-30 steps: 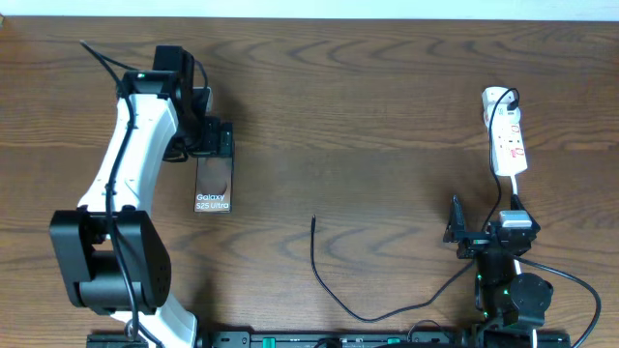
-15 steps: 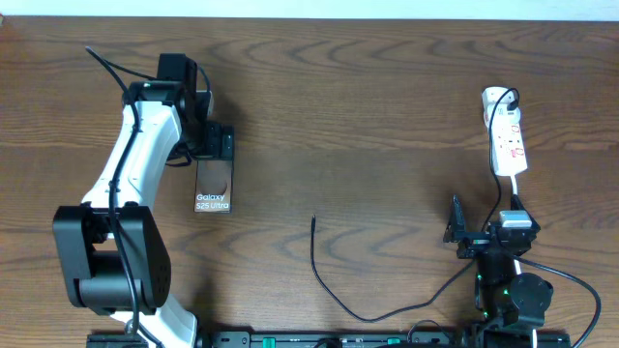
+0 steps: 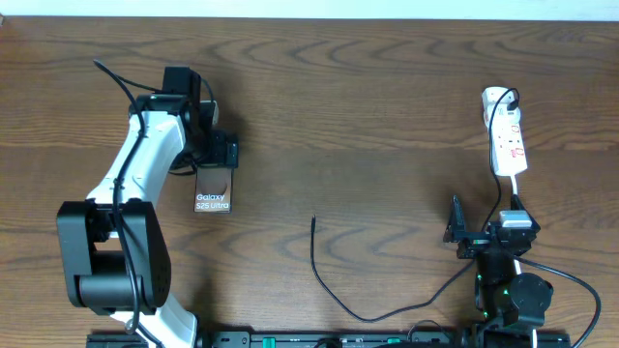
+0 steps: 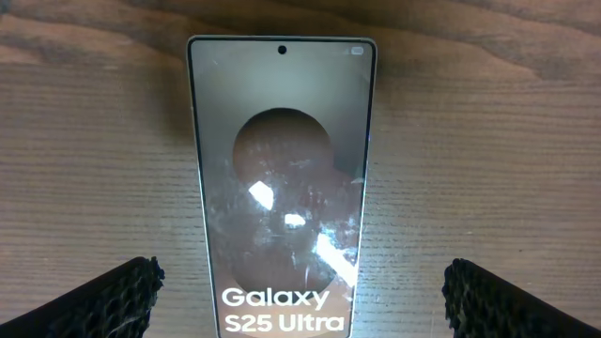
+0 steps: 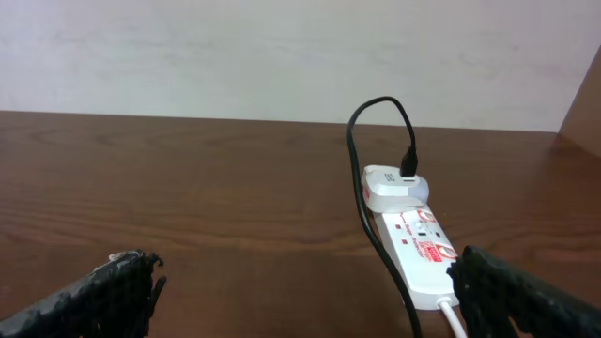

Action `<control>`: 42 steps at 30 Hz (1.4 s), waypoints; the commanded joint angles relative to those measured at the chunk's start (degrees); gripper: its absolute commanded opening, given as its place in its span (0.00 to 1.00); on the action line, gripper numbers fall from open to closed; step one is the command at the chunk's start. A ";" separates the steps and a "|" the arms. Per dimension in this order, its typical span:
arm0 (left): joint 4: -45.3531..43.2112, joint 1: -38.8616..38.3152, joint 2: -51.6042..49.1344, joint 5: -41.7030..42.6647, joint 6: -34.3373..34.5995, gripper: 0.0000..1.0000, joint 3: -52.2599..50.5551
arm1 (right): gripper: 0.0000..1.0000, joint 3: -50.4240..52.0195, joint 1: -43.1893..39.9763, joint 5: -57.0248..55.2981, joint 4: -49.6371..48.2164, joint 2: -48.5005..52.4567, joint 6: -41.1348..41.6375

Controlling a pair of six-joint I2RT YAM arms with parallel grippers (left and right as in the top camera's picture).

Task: Plug charger to phone and switch on socket
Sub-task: 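Lower the left gripper onto the phone's top edge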

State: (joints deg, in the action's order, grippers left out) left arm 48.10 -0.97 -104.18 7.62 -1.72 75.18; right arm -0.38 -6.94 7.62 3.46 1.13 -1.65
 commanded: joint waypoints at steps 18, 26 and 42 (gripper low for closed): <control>-4.50 -0.13 -0.31 -3.19 2.16 0.98 -4.26 | 0.99 0.07 0.07 -0.44 0.24 0.02 0.76; -5.95 -0.13 -0.31 -3.17 2.89 0.98 -6.01 | 0.99 0.07 0.07 -0.44 0.24 0.02 0.76; -6.64 -0.15 -0.33 -3.17 2.80 0.98 -7.48 | 0.99 0.07 0.07 -0.44 0.24 0.02 0.76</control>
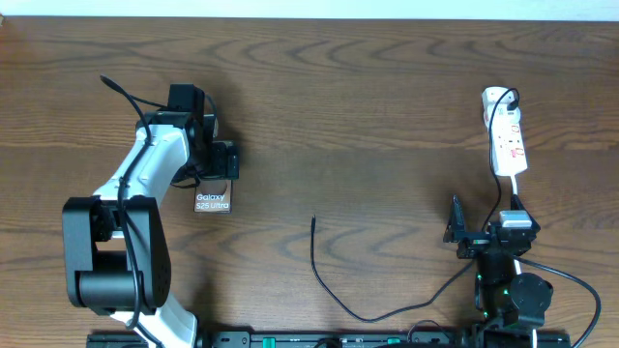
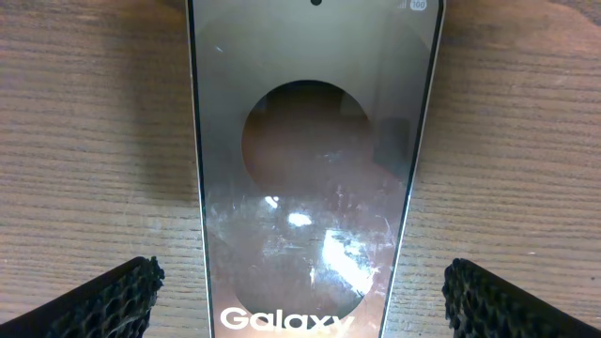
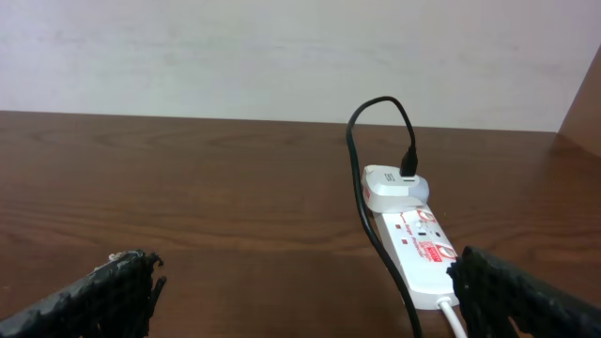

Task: Plug charger to phone and switch on socket
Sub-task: 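Lower the left gripper onto the phone's top edge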

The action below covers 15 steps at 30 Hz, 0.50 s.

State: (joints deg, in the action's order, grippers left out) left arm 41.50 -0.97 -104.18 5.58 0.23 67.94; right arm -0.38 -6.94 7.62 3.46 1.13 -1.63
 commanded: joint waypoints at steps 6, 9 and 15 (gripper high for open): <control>-0.42 -0.13 -0.33 -1.16 -0.46 0.98 -0.24 | 0.99 0.07 0.07 -0.44 0.24 0.02 0.74; -0.85 -0.15 -0.33 -1.16 -0.46 0.98 -0.24 | 0.99 0.07 0.07 -0.44 0.24 0.02 0.74; -0.90 -0.15 -0.35 -1.16 -0.44 0.98 -0.24 | 0.99 0.07 0.07 -0.44 0.24 0.02 0.74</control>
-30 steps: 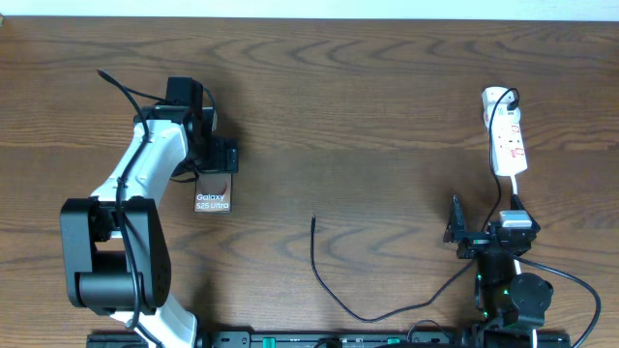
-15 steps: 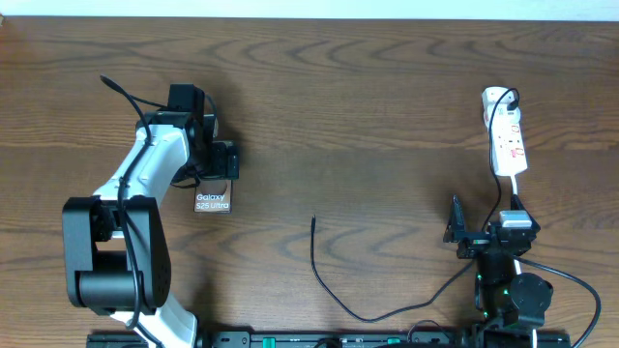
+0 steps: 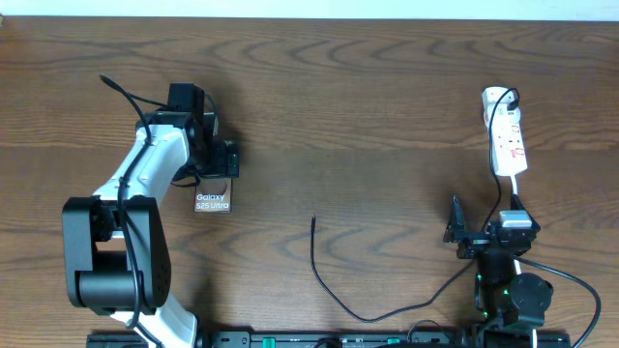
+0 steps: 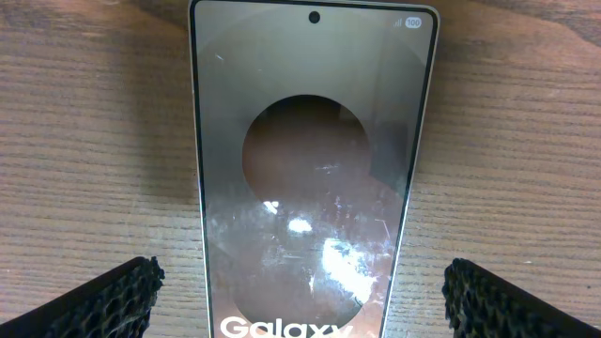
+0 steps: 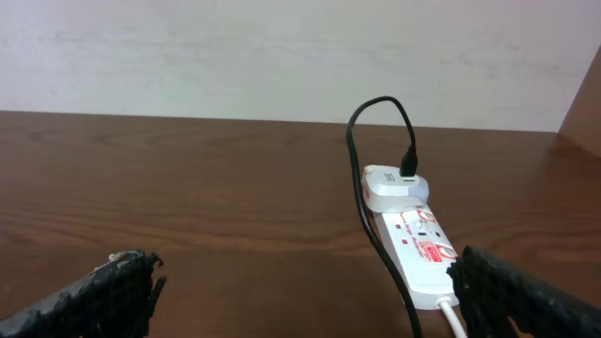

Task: Plug charger to phone and switch on socket
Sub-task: 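Lower the left gripper onto the phone's top edge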

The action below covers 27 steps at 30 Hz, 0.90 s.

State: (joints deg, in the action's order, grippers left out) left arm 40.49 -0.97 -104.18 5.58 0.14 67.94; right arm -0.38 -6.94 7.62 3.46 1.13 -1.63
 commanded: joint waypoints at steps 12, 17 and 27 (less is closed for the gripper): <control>-0.98 -0.15 -3.34 -2.25 -0.55 0.98 -0.24 | 0.99 0.07 0.07 -0.44 0.24 0.02 0.74; -2.14 -0.15 -3.43 -2.25 -0.55 0.98 -0.24 | 0.99 0.07 0.07 -0.44 0.24 0.02 0.74; -3.41 -0.15 -4.26 -2.23 -0.55 0.98 -0.24 | 0.99 0.07 0.07 -0.44 0.24 0.02 0.74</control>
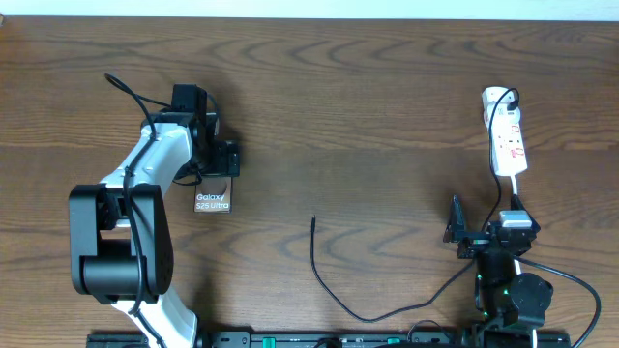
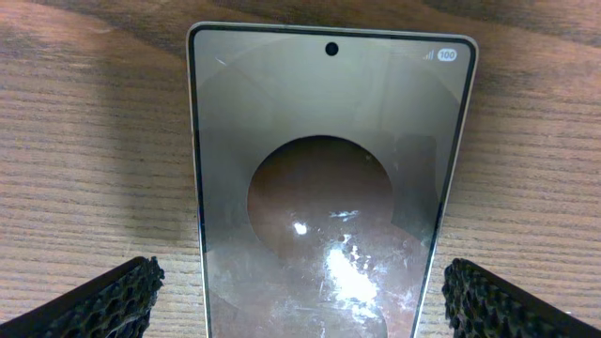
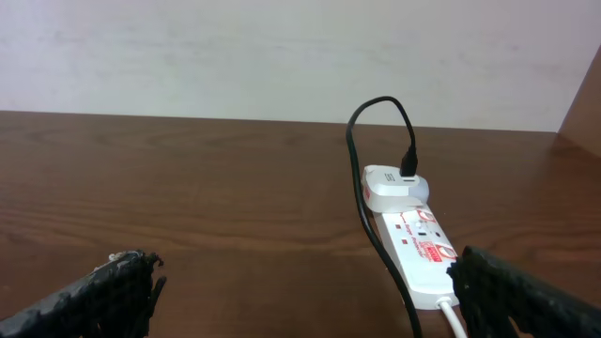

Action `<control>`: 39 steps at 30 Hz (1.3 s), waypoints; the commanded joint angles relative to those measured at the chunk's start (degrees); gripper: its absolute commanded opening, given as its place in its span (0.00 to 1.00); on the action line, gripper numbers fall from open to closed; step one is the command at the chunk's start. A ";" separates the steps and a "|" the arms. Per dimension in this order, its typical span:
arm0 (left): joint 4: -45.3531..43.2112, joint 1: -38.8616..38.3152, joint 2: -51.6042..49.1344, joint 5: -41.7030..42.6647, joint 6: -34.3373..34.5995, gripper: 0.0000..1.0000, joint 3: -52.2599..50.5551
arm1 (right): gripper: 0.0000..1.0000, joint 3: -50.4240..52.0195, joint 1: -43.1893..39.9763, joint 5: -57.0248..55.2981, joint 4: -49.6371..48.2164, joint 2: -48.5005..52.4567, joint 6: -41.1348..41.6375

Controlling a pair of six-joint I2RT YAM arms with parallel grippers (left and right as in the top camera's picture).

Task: Plug charger to phone and switch on socket
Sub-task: 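Lower the left gripper onto the phone's top edge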

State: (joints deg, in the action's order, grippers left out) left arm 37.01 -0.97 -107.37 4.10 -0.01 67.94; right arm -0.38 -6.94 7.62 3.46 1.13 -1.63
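The phone (image 1: 214,198) lies face up on the wooden table (image 1: 368,116), with "Galaxy S25 Ultra" on its screen. My left gripper (image 1: 217,162) hangs over the phone's far half. In the left wrist view the phone (image 2: 324,169) fills the frame, and the left gripper (image 2: 305,319) stands open, one fingertip (image 2: 103,300) on each side, clear of its edges. The black charger cable (image 1: 334,290) lies loose, its free plug end (image 1: 313,220) pointing away from me. My right gripper (image 3: 300,300) is open and empty, near the front right.
A white power strip (image 1: 508,145) lies at the far right, with a white adapter (image 1: 497,98) plugged into its far end. Both show ahead in the right wrist view: the strip (image 3: 423,249) and the adapter (image 3: 394,188). The cable runs past the right arm's base (image 1: 513,290).
The phone looks larger in the left wrist view and its "Galaxy" lettering has dropped out of frame, so my left gripper is closer to it. The phone, cable and right arm have not moved.
At first my left gripper stood open above the phone, which looked small with its lettering in view. At each later moment the phone filled more of the left wrist view. The gripper stayed open throughout, and the right arm stayed still.
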 commanded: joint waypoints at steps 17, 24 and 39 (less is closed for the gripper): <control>1.03 -3.32 -1.97 -3.63 0.09 0.98 -0.24 | 0.99 0.07 0.07 -0.44 0.24 0.02 0.74; 1.51 -3.17 -1.97 -5.25 0.04 0.98 -0.24 | 0.99 0.07 0.07 -0.44 0.24 0.02 0.74; 3.19 -3.19 -1.97 -5.18 0.04 0.98 -0.24 | 0.99 0.07 0.07 -0.44 0.24 0.02 0.74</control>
State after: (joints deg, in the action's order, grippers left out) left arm 39.94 -4.29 -108.55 -0.21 0.01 67.94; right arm -0.38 -6.94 7.62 3.46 1.13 -1.63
